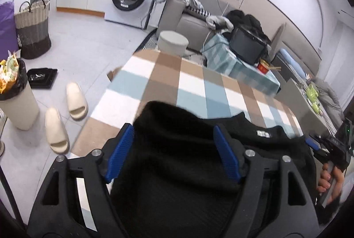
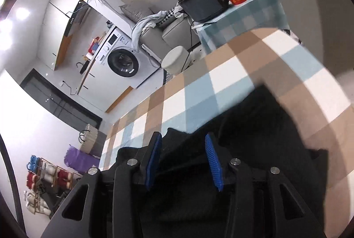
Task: Fold small clothes
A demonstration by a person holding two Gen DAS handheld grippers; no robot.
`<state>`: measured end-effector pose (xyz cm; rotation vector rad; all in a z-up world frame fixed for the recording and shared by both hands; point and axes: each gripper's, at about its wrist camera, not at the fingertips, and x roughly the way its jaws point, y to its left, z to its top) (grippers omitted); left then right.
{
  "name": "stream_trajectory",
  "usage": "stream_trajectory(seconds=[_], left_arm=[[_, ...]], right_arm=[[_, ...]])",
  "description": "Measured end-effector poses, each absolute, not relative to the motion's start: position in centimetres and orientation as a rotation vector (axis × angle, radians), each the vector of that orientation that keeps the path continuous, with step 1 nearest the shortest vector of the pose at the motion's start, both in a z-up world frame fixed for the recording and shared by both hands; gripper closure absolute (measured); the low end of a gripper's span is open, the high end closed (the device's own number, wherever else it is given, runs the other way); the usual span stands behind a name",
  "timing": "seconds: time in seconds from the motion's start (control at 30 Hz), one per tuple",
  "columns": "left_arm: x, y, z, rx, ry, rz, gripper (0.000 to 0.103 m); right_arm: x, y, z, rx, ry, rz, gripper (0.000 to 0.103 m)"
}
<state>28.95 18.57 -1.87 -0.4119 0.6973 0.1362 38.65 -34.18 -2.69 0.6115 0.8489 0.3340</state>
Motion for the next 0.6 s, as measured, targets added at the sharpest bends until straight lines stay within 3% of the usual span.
stream_trajectory(seconds=[0.6], left_arm=[[29.3,19.2,-5.3,-0.352,0.812,0.151,0.025]], right_arm=[[37.9,-37.7,-3.7,0.283,0.936,0.141,0.059]])
